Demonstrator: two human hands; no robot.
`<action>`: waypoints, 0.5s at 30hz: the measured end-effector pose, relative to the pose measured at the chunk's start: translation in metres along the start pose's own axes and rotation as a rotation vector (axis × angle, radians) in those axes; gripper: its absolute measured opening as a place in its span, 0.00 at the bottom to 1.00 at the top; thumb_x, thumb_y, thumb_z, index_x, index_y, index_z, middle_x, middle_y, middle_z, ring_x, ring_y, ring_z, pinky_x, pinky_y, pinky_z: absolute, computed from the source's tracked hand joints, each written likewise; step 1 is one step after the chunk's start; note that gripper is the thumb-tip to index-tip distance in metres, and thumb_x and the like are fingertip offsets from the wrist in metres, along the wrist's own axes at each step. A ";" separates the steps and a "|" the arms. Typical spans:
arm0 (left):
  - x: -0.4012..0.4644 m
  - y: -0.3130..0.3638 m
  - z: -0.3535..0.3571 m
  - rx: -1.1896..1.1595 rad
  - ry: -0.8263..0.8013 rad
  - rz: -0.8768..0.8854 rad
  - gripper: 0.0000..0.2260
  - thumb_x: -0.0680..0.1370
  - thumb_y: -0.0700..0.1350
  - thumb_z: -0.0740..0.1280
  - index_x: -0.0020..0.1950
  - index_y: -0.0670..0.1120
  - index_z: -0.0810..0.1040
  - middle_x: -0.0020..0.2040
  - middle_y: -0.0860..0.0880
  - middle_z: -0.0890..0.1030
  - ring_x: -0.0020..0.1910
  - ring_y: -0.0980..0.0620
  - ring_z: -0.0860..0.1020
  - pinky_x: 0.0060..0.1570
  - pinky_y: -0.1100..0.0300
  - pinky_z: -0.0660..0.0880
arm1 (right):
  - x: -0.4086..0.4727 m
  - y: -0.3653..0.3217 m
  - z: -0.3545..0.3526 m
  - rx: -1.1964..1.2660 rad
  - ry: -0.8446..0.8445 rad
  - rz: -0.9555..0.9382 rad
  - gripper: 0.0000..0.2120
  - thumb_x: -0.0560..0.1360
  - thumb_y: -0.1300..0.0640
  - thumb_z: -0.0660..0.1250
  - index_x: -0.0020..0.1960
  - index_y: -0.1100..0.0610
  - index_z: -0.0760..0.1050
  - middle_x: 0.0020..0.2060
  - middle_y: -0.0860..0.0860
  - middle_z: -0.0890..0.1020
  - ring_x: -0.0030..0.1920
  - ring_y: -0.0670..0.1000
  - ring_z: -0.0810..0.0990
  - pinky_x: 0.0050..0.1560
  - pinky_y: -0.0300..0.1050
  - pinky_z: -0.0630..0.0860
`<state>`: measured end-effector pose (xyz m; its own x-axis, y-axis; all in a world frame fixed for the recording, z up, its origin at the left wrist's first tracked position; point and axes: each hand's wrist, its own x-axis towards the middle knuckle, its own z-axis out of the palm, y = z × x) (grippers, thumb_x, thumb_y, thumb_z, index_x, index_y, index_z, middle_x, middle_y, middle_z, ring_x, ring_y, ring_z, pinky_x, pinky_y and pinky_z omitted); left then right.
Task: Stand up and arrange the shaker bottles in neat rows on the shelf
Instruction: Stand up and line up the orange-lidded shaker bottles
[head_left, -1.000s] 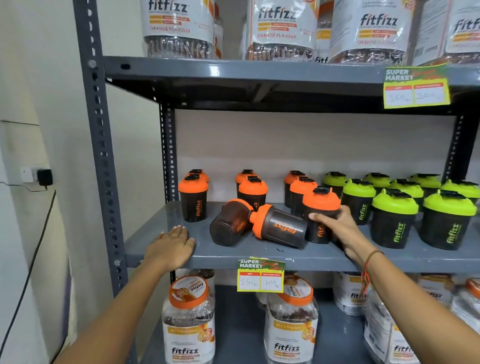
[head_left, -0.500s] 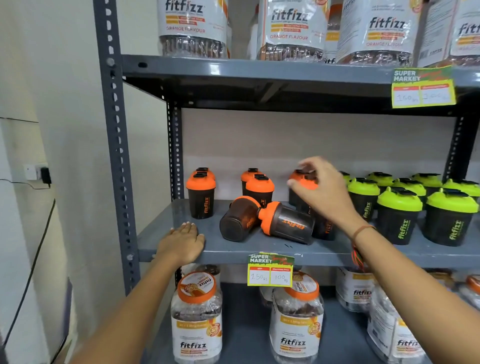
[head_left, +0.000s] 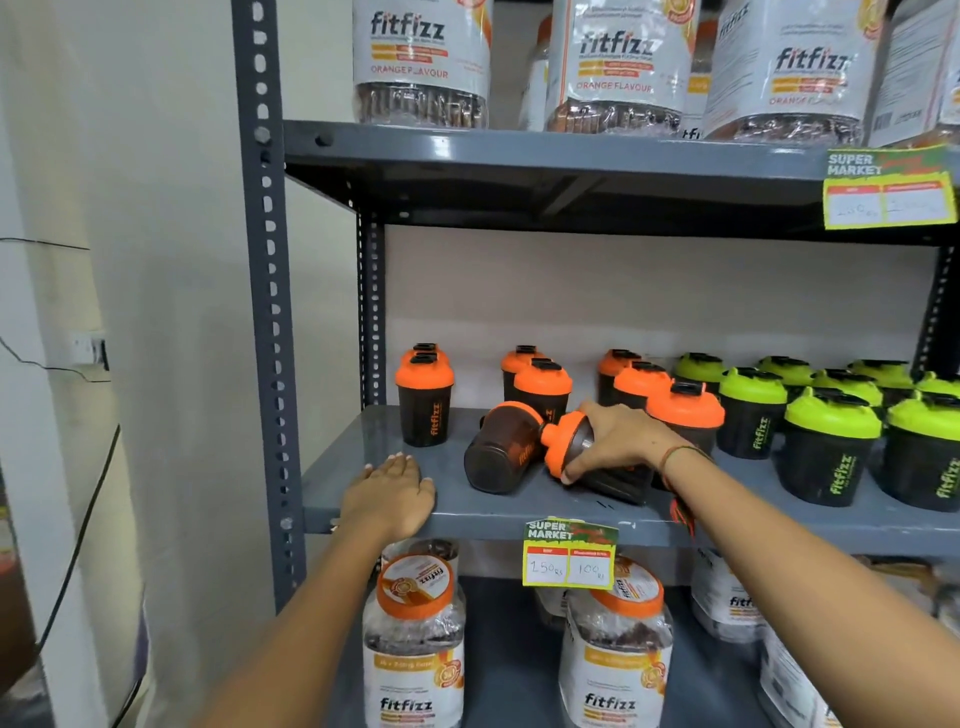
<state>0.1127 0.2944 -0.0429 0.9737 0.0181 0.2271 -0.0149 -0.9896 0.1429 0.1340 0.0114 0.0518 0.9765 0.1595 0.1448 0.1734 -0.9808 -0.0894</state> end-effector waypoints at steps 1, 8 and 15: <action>0.000 0.000 0.000 0.001 0.001 0.000 0.27 0.82 0.55 0.45 0.78 0.44 0.54 0.80 0.45 0.55 0.78 0.48 0.55 0.76 0.50 0.50 | -0.002 0.001 -0.001 0.047 0.037 0.001 0.42 0.55 0.33 0.76 0.61 0.51 0.69 0.57 0.53 0.80 0.54 0.56 0.79 0.52 0.50 0.78; 0.001 -0.002 0.002 -0.008 0.005 -0.003 0.27 0.81 0.55 0.46 0.78 0.44 0.56 0.79 0.45 0.57 0.78 0.48 0.57 0.76 0.49 0.51 | -0.027 0.000 -0.005 0.618 0.466 0.055 0.41 0.59 0.34 0.77 0.62 0.53 0.67 0.51 0.51 0.80 0.52 0.56 0.79 0.52 0.54 0.78; 0.000 0.000 0.001 -0.004 0.006 -0.001 0.27 0.82 0.55 0.46 0.78 0.44 0.56 0.79 0.45 0.57 0.78 0.48 0.57 0.76 0.49 0.51 | -0.041 -0.014 0.029 0.936 0.662 0.186 0.45 0.61 0.36 0.79 0.70 0.49 0.63 0.62 0.54 0.78 0.63 0.60 0.75 0.62 0.54 0.73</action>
<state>0.1128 0.2939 -0.0436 0.9723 0.0205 0.2328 -0.0144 -0.9890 0.1471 0.0956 0.0224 0.0184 0.7870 -0.3396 0.5150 0.3309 -0.4723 -0.8170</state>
